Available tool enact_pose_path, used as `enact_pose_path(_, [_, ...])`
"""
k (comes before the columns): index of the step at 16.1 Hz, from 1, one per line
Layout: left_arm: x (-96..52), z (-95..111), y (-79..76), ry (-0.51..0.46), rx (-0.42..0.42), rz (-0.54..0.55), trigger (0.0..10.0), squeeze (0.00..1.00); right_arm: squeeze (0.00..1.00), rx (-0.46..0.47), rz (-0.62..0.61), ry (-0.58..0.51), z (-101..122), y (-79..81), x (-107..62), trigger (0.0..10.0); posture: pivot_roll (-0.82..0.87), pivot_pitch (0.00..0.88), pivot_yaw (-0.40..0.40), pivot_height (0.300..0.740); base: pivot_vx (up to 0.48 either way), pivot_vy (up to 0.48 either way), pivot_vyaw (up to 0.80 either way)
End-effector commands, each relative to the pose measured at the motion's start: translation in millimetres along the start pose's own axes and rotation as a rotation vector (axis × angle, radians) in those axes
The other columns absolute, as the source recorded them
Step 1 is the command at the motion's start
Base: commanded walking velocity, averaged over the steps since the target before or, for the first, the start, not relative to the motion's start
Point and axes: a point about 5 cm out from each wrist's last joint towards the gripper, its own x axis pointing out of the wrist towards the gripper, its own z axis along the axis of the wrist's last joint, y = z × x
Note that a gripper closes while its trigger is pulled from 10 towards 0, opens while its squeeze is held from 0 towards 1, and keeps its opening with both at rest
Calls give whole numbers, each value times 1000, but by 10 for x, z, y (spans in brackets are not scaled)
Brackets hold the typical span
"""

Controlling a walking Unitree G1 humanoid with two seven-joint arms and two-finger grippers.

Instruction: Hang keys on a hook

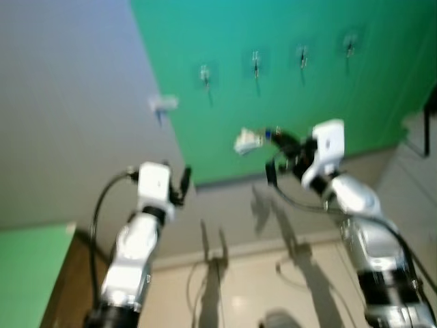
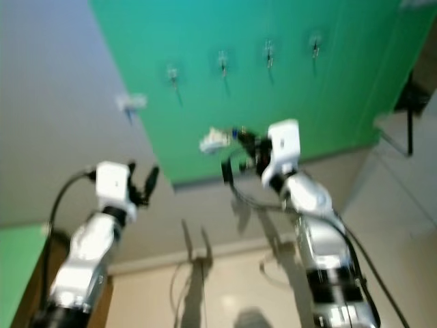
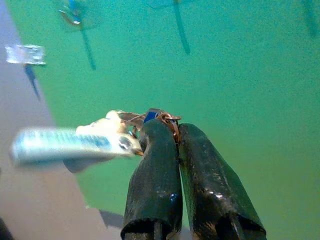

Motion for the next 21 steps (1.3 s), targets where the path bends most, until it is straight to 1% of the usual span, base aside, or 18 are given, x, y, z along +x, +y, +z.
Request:
enact_pose_path(1, [-1,7,21,1,14,-1,10000,0,0,8,37,-8,85,41,53,0,-263,0,148,740,405,255,0])
enact_pose_path(4, [0,-17,2,13,24,-8,10000,0,0,-41,89,6,190,122,166,0,-259,0,139,740,346,325,0])
enact_pose_path(5, [-7,-19,-5,10,24,-5,10000,0,0,-49,103,2,241,139,190,0,-256,0,136,740,0,0,0])
enact_pose_path(6, [-11,-20,-11,8,23,-7,10000,0,0,-62,115,2,259,156,195,0,-253,0,132,740,0,0,0])
enact_pose_path(7, [-18,-20,-20,6,22,-7,10000,0,0,-64,169,3,294,214,193,0,-249,0,128,740,0,0,0])
enact_pose_path(9, [-29,-27,-23,10,21,-1,10000,0,0,-64,237,12,320,280,176,0,-246,0,126,740,0,0,0])
enact_pose_path(12, [-50,-39,-23,16,17,1,10000,0,0,-71,277,22,327,318,157,0,-244,0,126,740,0,0,0])
enact_pose_path(15, [-63,-60,-19,26,15,4,10000,0,0,-72,415,31,398,422,53,0,-247,6,120,740,0,0,0])
enact_pose_path(16, [-63,-61,-21,26,15,3,10000,0,0,-74,439,32,426,423,15,0,-248,7,119,740,0,0,0])
enact_pose_path(17, [-63,-61,-23,26,15,3,10000,0,0,-77,449,35,439,414,-7,0,-248,8,119,740,0,0,0])
enact_pose_path(19, [-59,-63,-33,27,14,-2,10000,0,0,-82,498,53,488,367,-132,0,-249,9,118,740,0,0,0])
enact_pose_path(20, [-59,-65,-35,28,13,-3,10000,0,0,-81,502,59,496,346,-167,0,-250,9,119,740,0,0,0])
enact_pose_path(21, [-57,-75,-35,32,13,-6,10000,0,0,-71,459,60,521,257,-200,0,-258,11,122,740,0,0,0])
